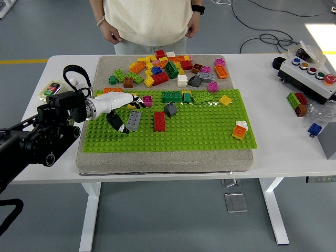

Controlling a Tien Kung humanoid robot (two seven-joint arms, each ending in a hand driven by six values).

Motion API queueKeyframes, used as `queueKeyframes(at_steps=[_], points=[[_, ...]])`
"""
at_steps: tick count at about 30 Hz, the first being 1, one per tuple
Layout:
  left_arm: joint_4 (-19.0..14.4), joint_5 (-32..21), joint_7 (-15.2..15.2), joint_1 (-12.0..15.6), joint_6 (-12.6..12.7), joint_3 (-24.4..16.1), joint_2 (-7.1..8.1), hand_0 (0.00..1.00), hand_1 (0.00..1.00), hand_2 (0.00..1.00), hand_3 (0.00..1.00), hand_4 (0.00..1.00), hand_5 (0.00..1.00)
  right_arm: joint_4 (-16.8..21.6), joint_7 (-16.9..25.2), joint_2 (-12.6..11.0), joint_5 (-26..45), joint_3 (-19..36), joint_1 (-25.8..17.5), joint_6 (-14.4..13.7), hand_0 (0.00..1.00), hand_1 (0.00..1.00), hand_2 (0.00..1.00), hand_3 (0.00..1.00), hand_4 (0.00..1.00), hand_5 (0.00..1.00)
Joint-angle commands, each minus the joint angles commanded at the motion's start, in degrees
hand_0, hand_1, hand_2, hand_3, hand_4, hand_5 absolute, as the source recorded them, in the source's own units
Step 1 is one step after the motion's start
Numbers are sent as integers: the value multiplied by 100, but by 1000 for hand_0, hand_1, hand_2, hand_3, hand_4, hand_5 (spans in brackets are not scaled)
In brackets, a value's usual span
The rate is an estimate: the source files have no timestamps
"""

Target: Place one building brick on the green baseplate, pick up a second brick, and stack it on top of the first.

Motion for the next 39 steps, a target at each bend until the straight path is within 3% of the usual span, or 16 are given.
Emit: queueKeyframes(at_steps=[39], points=[[401, -170, 22, -262, 108, 418, -185, 886, 817, 790, 797, 965, 12, 0, 3, 3, 13, -62, 21, 7, 756, 685, 729, 752, 997, 497]])
